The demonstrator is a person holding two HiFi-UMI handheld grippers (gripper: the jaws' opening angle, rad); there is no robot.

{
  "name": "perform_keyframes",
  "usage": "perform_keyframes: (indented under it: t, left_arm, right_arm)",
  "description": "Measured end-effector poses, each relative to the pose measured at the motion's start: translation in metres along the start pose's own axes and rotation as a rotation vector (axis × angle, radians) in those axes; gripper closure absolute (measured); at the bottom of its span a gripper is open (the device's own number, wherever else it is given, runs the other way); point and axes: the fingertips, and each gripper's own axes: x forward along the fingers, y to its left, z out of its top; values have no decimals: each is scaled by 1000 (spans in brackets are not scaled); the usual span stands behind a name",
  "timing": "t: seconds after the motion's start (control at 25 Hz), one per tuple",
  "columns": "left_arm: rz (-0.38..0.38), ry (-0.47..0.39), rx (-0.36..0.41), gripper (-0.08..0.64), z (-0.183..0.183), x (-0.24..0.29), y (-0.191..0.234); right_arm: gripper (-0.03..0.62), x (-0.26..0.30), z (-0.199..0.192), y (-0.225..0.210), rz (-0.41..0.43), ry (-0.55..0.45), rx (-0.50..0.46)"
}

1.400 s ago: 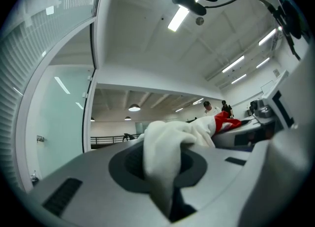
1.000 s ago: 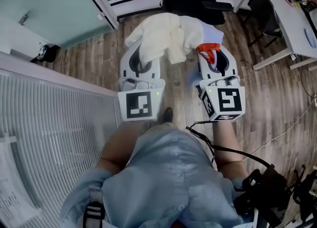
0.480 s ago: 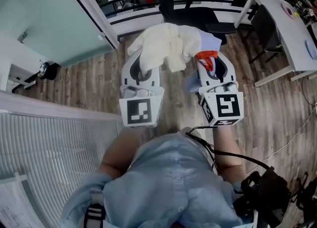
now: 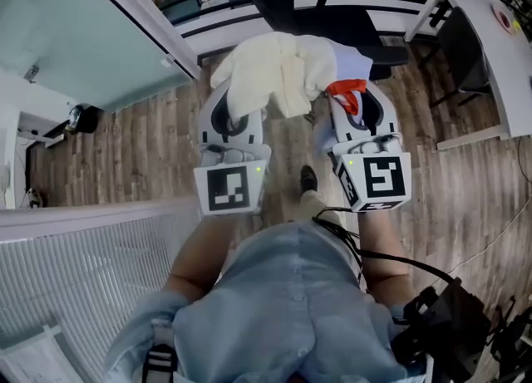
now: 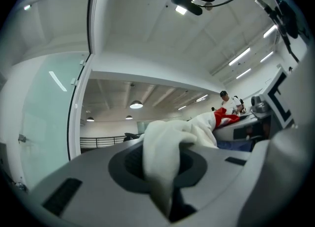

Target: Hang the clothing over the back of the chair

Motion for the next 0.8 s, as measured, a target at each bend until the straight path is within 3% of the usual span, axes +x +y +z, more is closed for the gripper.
perform_keyframes:
  t: [0.36,0.8]
  left_arm:
    - [65,-6,39,494,-17,92,18]
    - [189,-86,67,494,21,176,65]
  right_arm:
    - [485,92,-10,-51,70,-33,9]
    - [485,192,37,-81,172,-132,-34]
